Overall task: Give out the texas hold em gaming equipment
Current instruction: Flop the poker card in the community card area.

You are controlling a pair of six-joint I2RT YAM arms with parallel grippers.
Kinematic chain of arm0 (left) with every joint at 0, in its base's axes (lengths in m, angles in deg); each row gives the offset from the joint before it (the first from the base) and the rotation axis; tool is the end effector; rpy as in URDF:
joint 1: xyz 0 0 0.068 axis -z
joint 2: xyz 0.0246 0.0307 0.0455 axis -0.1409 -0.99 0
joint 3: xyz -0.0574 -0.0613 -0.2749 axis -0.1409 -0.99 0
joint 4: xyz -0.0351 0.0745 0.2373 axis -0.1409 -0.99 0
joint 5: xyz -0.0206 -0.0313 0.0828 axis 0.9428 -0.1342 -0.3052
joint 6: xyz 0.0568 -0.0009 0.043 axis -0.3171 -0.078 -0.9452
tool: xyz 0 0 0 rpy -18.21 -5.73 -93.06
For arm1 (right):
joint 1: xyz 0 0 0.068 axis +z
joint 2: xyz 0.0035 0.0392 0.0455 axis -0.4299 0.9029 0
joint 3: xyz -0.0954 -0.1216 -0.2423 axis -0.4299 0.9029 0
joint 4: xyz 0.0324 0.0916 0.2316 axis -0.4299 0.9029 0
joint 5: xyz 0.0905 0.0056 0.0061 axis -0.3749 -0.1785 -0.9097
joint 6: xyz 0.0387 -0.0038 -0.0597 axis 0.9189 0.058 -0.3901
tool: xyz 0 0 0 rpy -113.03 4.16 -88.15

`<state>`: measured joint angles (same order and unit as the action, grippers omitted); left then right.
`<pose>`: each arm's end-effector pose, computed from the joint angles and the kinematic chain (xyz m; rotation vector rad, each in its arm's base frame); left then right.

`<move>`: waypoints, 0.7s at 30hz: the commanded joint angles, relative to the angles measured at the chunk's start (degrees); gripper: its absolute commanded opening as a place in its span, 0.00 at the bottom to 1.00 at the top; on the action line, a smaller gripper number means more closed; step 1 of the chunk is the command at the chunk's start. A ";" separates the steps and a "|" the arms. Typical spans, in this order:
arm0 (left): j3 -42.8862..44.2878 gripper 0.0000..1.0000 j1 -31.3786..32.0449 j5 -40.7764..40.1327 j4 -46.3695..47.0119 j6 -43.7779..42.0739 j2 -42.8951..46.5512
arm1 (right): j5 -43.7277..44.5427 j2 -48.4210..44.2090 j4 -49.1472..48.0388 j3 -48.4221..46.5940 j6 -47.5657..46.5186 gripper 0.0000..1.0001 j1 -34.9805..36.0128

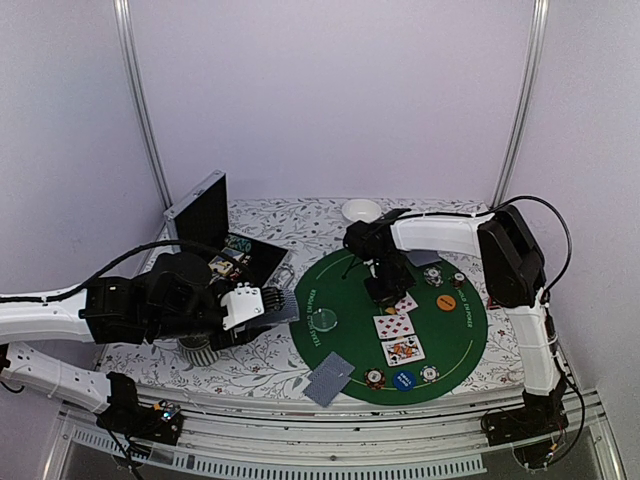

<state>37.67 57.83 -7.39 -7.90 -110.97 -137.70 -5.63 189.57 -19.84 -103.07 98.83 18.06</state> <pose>0.1023 -0.1934 0.2762 1.4343 1.6350 -0.1424 0.3214 0.2852 0.1443 -0.5586 2.9516 -0.3358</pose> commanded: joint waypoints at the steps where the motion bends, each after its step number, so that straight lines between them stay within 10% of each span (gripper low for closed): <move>1: -0.15 0.53 -0.46 0.33 1.43 0.08 0.46 | -3.91 2.59 -1.72 -1.92 0.71 0.03 -1.52; 17: -0.17 0.53 -0.46 0.51 1.43 0.04 0.58 | -10.22 6.70 -2.93 -5.17 2.28 0.03 -4.04; 21: -0.22 0.53 -0.51 0.59 1.43 0.05 0.49 | -12.64 5.47 -4.86 -3.02 1.78 0.35 -4.00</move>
<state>37.67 57.83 -7.20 -7.90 -110.97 -137.70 -13.43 192.85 -20.14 -108.84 100.82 14.20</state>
